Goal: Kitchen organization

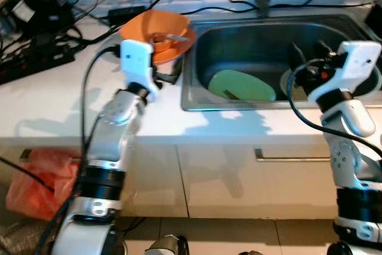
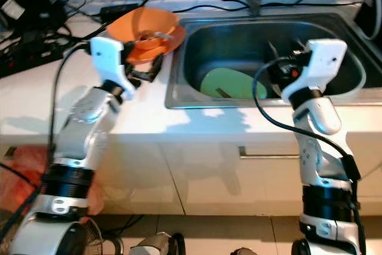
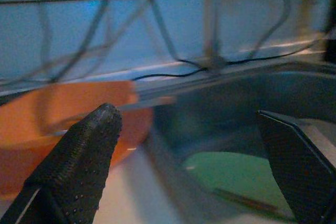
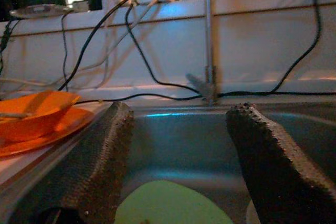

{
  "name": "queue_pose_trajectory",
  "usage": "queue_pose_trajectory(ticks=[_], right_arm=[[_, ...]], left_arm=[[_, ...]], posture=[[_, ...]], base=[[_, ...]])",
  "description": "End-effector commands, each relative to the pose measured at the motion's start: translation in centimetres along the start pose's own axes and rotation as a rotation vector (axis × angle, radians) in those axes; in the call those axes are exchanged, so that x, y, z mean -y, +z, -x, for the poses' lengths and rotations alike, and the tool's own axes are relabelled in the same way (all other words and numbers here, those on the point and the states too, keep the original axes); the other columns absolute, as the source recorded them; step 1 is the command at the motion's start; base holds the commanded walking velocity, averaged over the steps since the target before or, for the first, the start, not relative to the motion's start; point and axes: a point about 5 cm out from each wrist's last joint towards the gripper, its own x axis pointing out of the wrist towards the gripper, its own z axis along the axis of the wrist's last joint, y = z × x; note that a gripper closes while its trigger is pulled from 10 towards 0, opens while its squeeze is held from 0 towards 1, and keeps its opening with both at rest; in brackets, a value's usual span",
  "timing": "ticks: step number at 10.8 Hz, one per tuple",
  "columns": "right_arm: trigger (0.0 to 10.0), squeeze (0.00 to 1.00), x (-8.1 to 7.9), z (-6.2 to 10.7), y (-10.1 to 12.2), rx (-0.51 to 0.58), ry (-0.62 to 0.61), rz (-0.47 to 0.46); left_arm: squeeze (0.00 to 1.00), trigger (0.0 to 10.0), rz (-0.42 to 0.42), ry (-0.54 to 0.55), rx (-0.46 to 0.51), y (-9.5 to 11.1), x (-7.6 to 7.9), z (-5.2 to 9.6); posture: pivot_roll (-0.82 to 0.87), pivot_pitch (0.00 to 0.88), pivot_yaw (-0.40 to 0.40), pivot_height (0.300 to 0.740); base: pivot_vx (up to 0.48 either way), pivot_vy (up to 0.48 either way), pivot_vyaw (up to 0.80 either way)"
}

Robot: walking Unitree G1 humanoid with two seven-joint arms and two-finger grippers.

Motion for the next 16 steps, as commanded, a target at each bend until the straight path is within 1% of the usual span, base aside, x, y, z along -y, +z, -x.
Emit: queue_pose_trajectory(ticks=[1,2,3,4,5,6,7,8,9,10,11,13,14,16], right_arm=[[10.0,0.0,-0.3,0.1,0.5,0.012,0.008,0.02],[10.0,0.0,-0.7,0.1,0.4,0.008,0.018,0.012],[10.0,0.0,-1.2,-0.5,0.8,0.014,0.039,-0.002],[10.0,0.0,-1.2,-1.3,0.5,0.004,0.046,-0.014],[10.0,0.0,-1.9,-2.1,0.5,0.0,0.072,-0.025],[10.0,0.0,-2.6,-2.4,0.7,0.009,0.102,-0.035],[10.0,0.0,-3.0,-2.5,0.6,0.006,0.107,-0.045],[10.0,0.0,-3.3,-2.6,0.3,0.001,0.108,-0.055],[10.0,0.0,-3.7,-2.7,0.2,0.009,0.116,-0.054],[10.0,0.0,-3.5,-2.7,0.1,0.014,0.102,-0.057],[10.0,0.0,-3.2,-2.7,-0.2,0.025,0.063,-0.072],[10.0,0.0,-3.3,-2.5,-0.5,0.035,0.032,-0.084],[10.0,0.0,-3.3,-2.4,-0.8,0.03,0.025,-0.066],[10.0,0.0,-3.1,-2.4,-0.4,0.046,0.007,-0.057]], left_arm=[[0.0,10.0,0.0,-0.016,0.001,-0.1,0.2,-0.1],[0.0,10.0,0.029,0.01,-0.013,-0.7,0.5,0.1],[0.0,10.0,0.049,0.029,0.005,-0.4,0.7,0.5],[0.0,10.0,0.037,0.06,0.0,-0.7,0.8,0.7],[0.0,10.0,0.063,0.097,0.006,-0.8,0.6,1.1],[0.0,10.0,0.078,0.082,0.026,-0.8,1.1,1.3],[0.0,10.0,0.069,0.069,0.033,-0.5,1.4,1.1],[0.0,10.0,0.072,0.076,0.027,-0.4,1.3,1.1],[0.0,10.0,0.065,0.085,0.019,-0.7,0.9,1.2],[0.0,10.0,0.057,0.074,0.014,-0.6,0.9,1.0],[0.0,10.0,0.036,0.056,0.014,-0.3,0.8,0.9],[0.0,10.0,0.034,0.067,0.008,-0.1,0.3,0.7],[0.0,10.0,0.053,0.069,-0.007,-0.5,0.1,0.7],[0.0,10.0,0.067,0.061,-0.003,-0.4,0.1,0.0]], posture=[[-0.03,0.038,0.105,0.74],[-0.03,0.027,0.091,0.74],[-0.01,0.008,0.062,0.74],[0.02,0.015,0.049,0.74],[0.01,0.012,0.039,0.74],[0.01,0.005,0.033,0.74],[0.02,0.0,0.028,0.74],[0.02,0.0,0.03,0.74],[0.03,0.0,0.049,0.74],[0.04,0.0,0.062,0.74],[0.05,0.0,0.072,0.74],[0.05,0.0,0.085,0.74],[0.04,0.0,0.089,0.74],[0.02,0.0,0.106,0.74]], base=[[0.0,0.0,0.0],[0.0,0.0,0.0],[0.0,0.0,0.0],[0.0,0.0,0.0],[0.0,0.0,0.0],[0.0,0.0,0.0],[0.0,0.0,0.0],[0.0,0.0,0.0],[0.0,0.0,0.0],[0.0,0.0,0.0],[0.0,0.0,0.0],[0.0,0.0,0.0],[0.0,0.0,0.0],[0.362,0.0,0.0]])
